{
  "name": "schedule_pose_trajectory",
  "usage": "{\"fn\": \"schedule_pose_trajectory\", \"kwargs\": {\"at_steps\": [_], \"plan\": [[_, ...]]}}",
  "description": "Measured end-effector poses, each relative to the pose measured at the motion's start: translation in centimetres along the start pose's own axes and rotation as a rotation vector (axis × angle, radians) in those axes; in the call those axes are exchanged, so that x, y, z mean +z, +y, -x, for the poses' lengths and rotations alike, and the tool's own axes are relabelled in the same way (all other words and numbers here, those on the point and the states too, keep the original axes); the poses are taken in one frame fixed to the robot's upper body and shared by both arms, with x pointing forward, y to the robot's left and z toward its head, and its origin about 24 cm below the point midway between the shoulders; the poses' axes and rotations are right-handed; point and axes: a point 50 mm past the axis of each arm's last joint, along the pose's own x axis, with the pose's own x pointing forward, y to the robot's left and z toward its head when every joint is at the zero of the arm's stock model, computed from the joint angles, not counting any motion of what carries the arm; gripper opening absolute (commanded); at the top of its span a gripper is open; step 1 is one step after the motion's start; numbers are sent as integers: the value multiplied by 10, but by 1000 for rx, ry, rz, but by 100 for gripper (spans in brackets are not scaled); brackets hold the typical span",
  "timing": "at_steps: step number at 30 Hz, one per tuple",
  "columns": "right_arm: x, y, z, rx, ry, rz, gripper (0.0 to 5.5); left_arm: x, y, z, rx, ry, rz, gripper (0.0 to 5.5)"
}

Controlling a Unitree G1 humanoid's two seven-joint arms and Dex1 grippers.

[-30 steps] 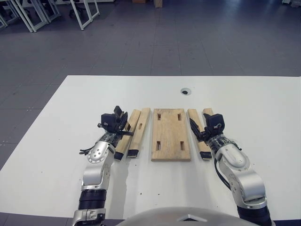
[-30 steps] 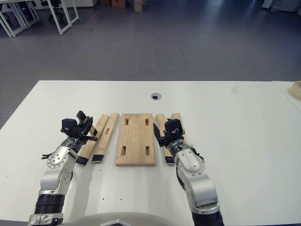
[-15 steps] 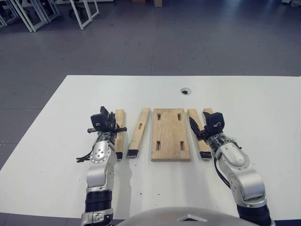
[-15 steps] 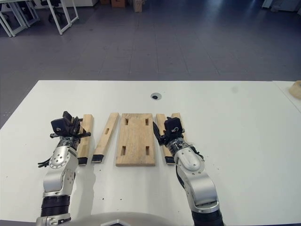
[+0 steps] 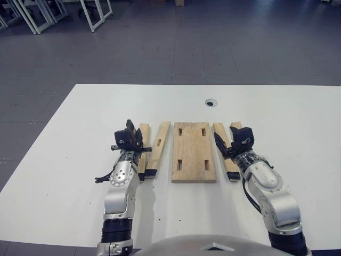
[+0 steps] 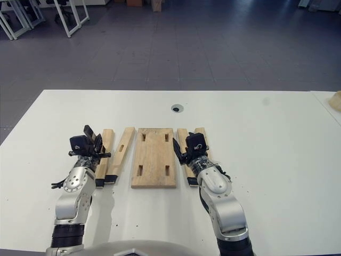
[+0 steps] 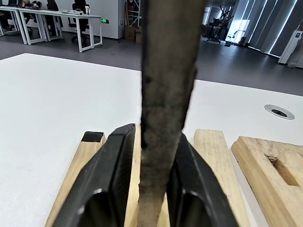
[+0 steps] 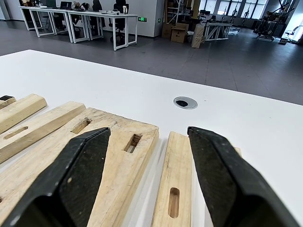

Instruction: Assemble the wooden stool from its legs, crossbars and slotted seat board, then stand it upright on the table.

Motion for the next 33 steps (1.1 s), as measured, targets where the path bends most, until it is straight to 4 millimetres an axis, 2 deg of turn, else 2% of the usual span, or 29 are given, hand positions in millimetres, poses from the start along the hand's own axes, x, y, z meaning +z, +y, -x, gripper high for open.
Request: {"fn": "schedule_pose_trajectory", "kwargs": {"at_steps": [8,10,15,18,19,22,25,27,29,30,32,33], "plan": [[0,0,0,-11,2,8,300,16,6,3,42,-5,-34,289],[0,0,0,-15,2,5,300,25,6,2,40,-11,-54,289],[-1,3,0,-15,3,-6,300,66,-2,-1,13,-84,-117,289],[-2,4,0,-17,4,-10,300,105,-8,-4,4,-136,-214,289],[-2,5,0,-17,7,-9,300,119,-12,-7,-1,-159,-225,289],[-4,6,0,-21,12,-11,300,140,-19,-22,-42,-94,-195,289],[-6,8,0,-13,21,-13,300,131,-14,-44,-67,54,-123,289],[-6,8,0,-12,24,-13,300,123,-3,-49,-33,110,-84,289],[-6,8,0,-14,25,-9,300,123,4,-50,-6,114,-59,289],[-6,7,-1,-15,25,-7,300,130,4,-51,-2,88,-54,289],[-6,7,-1,-14,22,-5,300,167,-2,-52,-17,-61,-36,289],[-5,7,-1,-13,21,-4,300,193,-8,-49,-42,-157,-27,289]]}}
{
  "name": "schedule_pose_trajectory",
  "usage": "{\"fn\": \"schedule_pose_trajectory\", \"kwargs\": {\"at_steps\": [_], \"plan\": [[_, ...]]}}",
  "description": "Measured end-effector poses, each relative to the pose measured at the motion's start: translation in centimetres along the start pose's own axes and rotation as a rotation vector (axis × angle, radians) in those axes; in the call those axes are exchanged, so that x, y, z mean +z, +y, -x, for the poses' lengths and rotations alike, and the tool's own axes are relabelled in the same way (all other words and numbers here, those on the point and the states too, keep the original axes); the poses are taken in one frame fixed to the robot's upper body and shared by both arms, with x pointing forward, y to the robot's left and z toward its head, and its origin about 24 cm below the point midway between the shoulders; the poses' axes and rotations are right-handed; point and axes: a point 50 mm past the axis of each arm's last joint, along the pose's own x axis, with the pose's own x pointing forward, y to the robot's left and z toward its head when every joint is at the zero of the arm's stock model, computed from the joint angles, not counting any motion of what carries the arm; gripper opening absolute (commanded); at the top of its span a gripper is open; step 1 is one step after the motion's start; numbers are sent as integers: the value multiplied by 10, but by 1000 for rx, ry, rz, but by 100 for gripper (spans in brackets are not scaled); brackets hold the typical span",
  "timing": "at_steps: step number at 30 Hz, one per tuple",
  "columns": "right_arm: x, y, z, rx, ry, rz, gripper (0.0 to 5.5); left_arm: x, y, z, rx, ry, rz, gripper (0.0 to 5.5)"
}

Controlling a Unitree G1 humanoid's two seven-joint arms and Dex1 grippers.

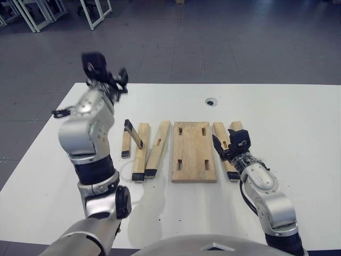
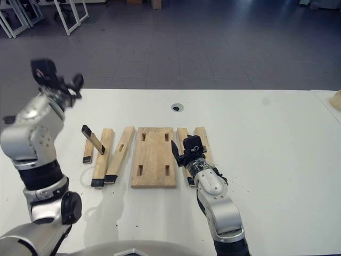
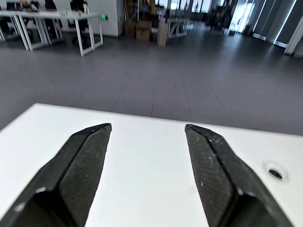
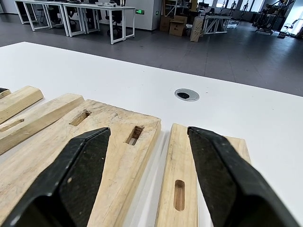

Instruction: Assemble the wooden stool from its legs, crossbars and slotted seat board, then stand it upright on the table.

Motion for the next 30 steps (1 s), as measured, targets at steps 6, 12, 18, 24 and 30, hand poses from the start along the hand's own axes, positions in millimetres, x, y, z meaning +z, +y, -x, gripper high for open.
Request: {"fn": "schedule_pose_trajectory", "kwargs": {"at_steps": [6,12,18,24,30], "plan": [[0,0,0,0,0,1,300,-18,-8,4,-53,50,53,289],[1,-1,-1,-2,-1,2,300,-109,9,19,-3,227,123,289],[0,-2,-1,-11,0,1,300,-100,16,16,-1,202,132,289],[-1,-3,0,-19,5,-1,300,17,-9,16,-139,-134,171,309],[-4,-3,6,-31,19,-10,300,-7,-10,72,-241,-45,78,392]]}}
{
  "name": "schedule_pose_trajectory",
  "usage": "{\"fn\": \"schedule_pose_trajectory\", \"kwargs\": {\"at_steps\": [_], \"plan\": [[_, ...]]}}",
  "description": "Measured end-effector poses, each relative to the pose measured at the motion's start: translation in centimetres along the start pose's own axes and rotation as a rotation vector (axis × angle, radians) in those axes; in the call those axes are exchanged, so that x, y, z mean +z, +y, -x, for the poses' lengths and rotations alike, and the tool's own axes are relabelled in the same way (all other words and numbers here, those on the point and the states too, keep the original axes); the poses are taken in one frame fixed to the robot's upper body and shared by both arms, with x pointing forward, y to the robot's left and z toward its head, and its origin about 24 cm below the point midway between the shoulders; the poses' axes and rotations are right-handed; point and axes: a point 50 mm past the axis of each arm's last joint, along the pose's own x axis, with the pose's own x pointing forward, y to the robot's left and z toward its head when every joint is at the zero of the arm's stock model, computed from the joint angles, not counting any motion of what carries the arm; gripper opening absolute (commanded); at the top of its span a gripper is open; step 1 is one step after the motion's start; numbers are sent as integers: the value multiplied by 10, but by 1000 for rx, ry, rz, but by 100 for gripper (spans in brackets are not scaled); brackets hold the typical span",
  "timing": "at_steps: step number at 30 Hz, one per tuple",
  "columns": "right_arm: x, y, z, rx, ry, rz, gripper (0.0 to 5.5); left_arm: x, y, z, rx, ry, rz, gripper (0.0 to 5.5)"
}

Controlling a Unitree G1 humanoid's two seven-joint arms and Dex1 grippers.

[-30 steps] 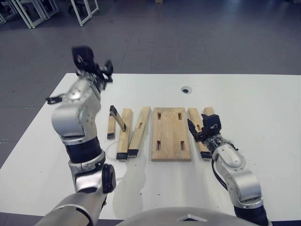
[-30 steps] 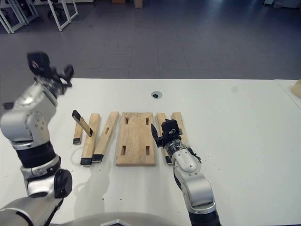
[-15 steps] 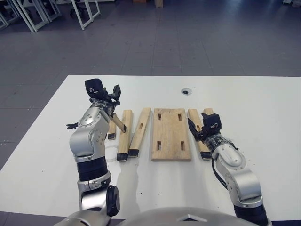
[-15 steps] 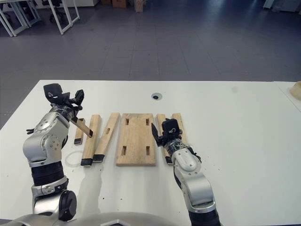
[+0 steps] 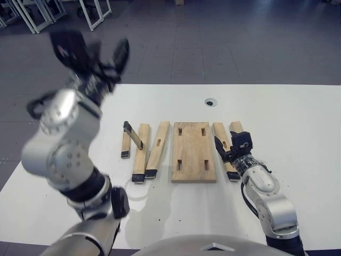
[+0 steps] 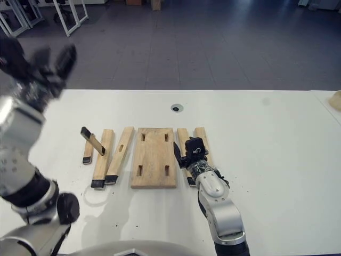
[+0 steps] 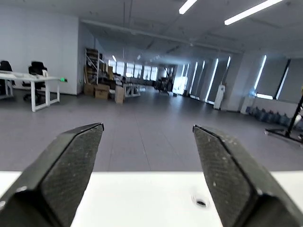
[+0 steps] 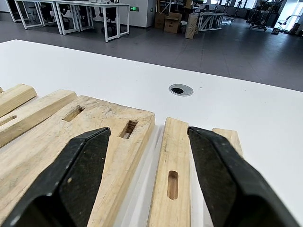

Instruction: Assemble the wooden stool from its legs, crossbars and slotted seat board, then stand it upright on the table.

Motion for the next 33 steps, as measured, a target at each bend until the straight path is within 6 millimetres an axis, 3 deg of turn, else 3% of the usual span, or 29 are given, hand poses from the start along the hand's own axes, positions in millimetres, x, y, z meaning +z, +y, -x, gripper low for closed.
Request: {"fn": "schedule_pose_trajectory", "kwargs": {"at_steps": [3,7,13,16,18,24,27,33], "plan": [[-5,-3,4,-17,19,-7,300,-44,-7,45,-21,142,-37,435],[-7,-4,5,-23,29,-9,300,-82,-6,93,84,258,-77,468],[-9,-5,12,-7,45,4,300,-158,-4,186,309,756,5,468],[-10,-4,12,2,49,5,300,-165,-3,189,272,770,-42,468],[-9,-4,12,5,49,6,300,-171,-1,181,228,751,-80,468],[-7,-2,10,28,41,10,300,-192,14,126,156,648,-107,468],[-3,-2,7,35,25,19,300,-197,22,109,188,619,-110,468],[-3,-4,6,27,25,22,300,-201,21,104,221,598,-101,379]]}}
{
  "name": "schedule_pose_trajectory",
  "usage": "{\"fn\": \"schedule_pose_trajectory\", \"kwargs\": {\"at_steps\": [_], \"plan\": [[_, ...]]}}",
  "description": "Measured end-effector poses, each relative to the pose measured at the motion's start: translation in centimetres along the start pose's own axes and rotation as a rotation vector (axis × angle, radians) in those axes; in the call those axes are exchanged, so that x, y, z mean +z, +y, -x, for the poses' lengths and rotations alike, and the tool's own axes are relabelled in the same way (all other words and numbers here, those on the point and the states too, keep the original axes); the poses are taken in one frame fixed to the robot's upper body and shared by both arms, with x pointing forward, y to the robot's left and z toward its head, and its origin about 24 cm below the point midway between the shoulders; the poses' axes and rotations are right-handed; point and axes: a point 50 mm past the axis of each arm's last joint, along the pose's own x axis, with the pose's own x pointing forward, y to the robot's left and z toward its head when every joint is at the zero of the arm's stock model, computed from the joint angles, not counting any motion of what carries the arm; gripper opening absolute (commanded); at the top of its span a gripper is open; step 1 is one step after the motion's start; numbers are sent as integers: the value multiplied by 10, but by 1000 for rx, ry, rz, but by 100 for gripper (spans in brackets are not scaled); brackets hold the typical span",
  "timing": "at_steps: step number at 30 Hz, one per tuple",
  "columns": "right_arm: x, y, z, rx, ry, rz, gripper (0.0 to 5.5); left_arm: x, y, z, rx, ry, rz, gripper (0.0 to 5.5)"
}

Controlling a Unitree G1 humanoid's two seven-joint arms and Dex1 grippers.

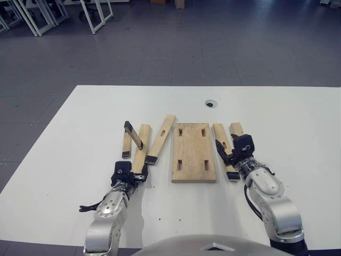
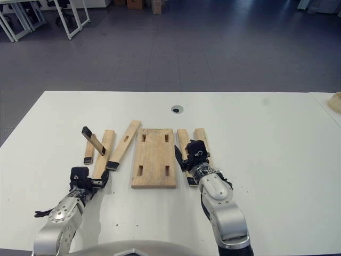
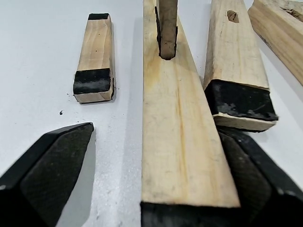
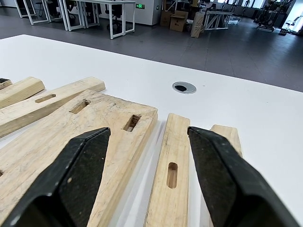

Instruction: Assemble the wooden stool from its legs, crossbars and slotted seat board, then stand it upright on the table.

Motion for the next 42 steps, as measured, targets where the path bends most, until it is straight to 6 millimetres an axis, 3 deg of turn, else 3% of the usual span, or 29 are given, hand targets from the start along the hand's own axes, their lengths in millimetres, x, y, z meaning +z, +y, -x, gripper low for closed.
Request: {"fn": "schedule_pose_trajectory", "kwargs": {"at_steps": [11,15,17,19,23,25,26,30,33,36,39,42], "plan": [[3,-5,-2,-28,2,-1,300,-3,-10,5,-45,7,-18,204],[9,-12,-6,-65,-10,-8,300,-3,-9,3,-26,-10,25,204],[14,-22,-12,-107,-18,-2,300,3,-2,1,41,-50,167,204],[17,-42,-17,-192,-17,8,300,32,9,1,125,-151,261,204],[30,-68,-30,-250,-46,-46,300,155,0,11,-4,-611,262,204],[53,-75,-42,-147,-119,-173,338,189,-13,14,-169,-701,292,204],[63,-73,-44,-76,-155,-254,357,192,-16,13,-227,-700,308,204],[94,-53,-50,376,-244,-629,427,178,-31,-5,-503,-538,458,204],[112,-43,-46,647,-281,-784,486,172,-43,-8,-701,-462,548,204],[129,-37,-42,910,-284,-912,491,174,-51,-4,-994,-392,676,204],[140,-41,-42,965,-263,-936,491,198,-52,11,-1233,-436,671,204],[140,-35,-43,980,-217,-948,491,196,-63,15,-1322,-381,656,204]]}}
